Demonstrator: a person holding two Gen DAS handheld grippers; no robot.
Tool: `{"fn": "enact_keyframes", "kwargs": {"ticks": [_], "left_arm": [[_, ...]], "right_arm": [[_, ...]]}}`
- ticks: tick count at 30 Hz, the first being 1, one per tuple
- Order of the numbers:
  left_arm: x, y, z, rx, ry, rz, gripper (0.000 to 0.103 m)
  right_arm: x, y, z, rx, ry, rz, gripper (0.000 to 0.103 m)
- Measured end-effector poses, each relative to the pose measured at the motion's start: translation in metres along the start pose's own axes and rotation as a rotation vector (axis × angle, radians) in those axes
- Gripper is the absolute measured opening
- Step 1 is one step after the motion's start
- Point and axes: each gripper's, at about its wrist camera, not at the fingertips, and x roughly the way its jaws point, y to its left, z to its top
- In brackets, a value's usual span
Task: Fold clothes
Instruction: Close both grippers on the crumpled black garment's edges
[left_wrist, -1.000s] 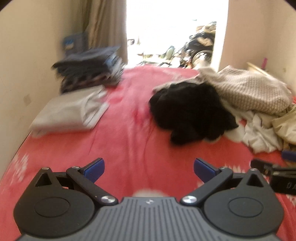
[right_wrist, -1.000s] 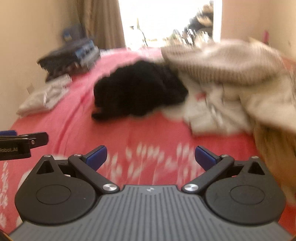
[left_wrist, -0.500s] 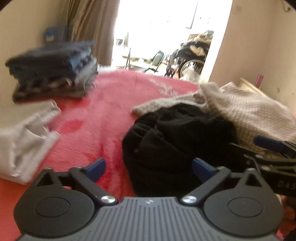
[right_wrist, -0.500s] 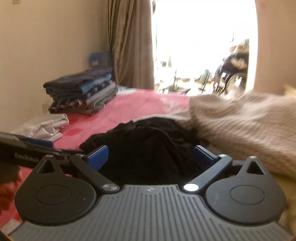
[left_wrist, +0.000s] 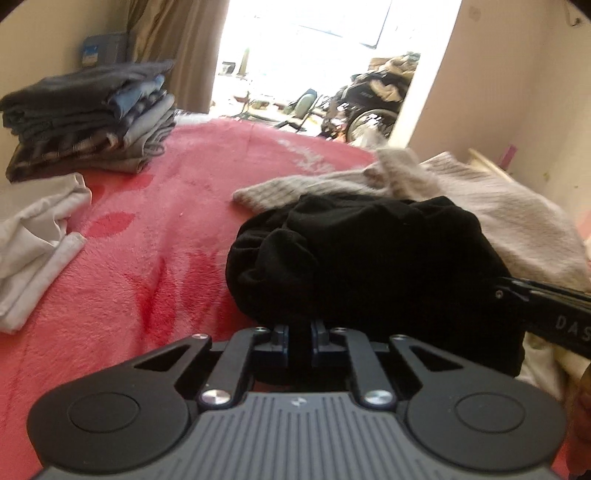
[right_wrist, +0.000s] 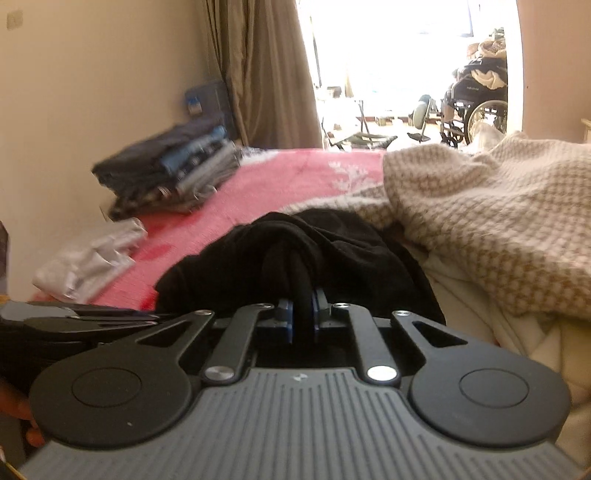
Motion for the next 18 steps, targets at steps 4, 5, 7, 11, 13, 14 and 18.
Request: {"fn": "enact_keyframes", "kwargs": {"ticks": [4,5,7,11,13,14,18], "left_arm": [[-0.058,-0.004,-0.012,0.04,-0.028,-0.078,0.01],[-0.074,-0.003,-0.017,0.047,-0.028,-0.101,0.01],[-0.105,0.0,-0.03,0.069,-0.016,-0.14,0.01],[-0.16,0.01,-0.064,0.131,0.065,-0.221,0.01],[-0.18,0.016,-0.083,0.165,0.134,-0.251,0.01],[-0.185,0.019,-0.093,0.174,0.174,-0.263,0.01],[-0.193,0.04,-0.131,0.201,0.353,-0.305,0.014]], "right_arm": [[-0.055,0.005,-0.003,0.008,-0.043,0.073,0.007],[-0.072,0.005,-0.007,0.007,-0.046,0.099,0.007],[-0.104,0.004,-0.017,0.022,-0.038,0.149,0.007],[-0.166,0.005,-0.051,0.068,0.04,0.246,0.007],[-0.191,0.007,-0.075,0.082,0.113,0.29,0.007],[-0.202,0.009,-0.088,0.075,0.159,0.3,0.007],[-0.222,0.018,-0.133,0.033,0.344,0.287,0.007]]}}
